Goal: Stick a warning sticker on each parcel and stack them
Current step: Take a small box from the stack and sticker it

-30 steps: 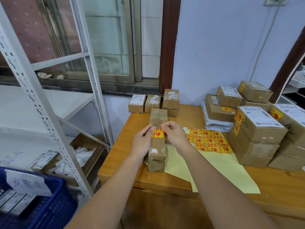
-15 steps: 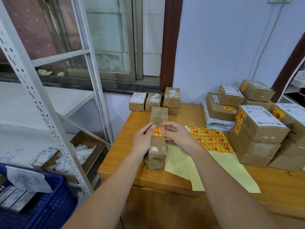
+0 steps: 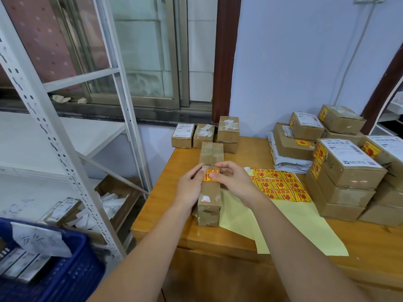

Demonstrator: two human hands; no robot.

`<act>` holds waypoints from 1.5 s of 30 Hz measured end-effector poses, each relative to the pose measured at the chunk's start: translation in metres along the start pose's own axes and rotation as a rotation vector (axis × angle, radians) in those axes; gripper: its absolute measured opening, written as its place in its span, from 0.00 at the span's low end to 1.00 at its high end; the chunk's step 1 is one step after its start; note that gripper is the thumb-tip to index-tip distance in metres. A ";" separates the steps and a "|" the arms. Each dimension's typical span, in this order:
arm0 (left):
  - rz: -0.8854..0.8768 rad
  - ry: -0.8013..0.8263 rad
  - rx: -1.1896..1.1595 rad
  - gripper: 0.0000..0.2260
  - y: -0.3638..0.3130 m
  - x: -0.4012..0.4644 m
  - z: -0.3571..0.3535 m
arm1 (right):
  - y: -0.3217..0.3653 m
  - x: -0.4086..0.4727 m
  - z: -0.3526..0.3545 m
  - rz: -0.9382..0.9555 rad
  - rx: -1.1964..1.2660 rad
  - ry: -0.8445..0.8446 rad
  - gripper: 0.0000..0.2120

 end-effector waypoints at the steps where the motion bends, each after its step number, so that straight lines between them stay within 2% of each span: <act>1: 0.000 0.001 -0.004 0.13 0.000 0.000 0.000 | -0.001 0.001 0.000 0.016 -0.029 -0.012 0.18; 9: 0.005 0.009 0.019 0.14 -0.001 -0.001 -0.001 | -0.004 0.014 -0.001 0.048 -0.132 -0.108 0.03; 14: 0.007 0.011 0.037 0.14 -0.001 0.000 0.000 | 0.001 0.019 -0.003 0.018 -0.166 -0.104 0.06; 26: 0.101 0.035 0.157 0.12 -0.018 0.002 -0.003 | 0.002 0.015 -0.008 0.038 -0.209 -0.151 0.04; 30: 0.077 0.018 0.177 0.10 -0.021 0.002 -0.006 | 0.001 0.015 -0.009 0.049 -0.237 -0.156 0.05; 33: 0.042 -0.018 0.113 0.13 -0.015 0.003 -0.007 | 0.000 0.015 -0.008 0.062 -0.229 -0.160 0.05; 36: 0.032 -0.046 0.154 0.17 -0.013 0.005 -0.007 | -0.002 0.017 -0.009 0.057 -0.215 -0.165 0.05; 41: 0.057 -0.032 0.176 0.16 -0.014 0.004 -0.007 | -0.001 0.014 -0.010 0.062 -0.232 -0.179 0.05; 45: 0.158 0.020 0.144 0.15 -0.016 0.000 -0.007 | 0.002 0.012 -0.011 0.060 -0.235 -0.190 0.05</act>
Point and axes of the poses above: each hand's wrist, its own x-axis towards the middle knuckle, its own z-axis out of the back of the hand, y = z × x, the point moved 3 cm from there along x, towards the middle knuckle, and after that the axes turned 10 degrees about z, right-handed, at the moved point
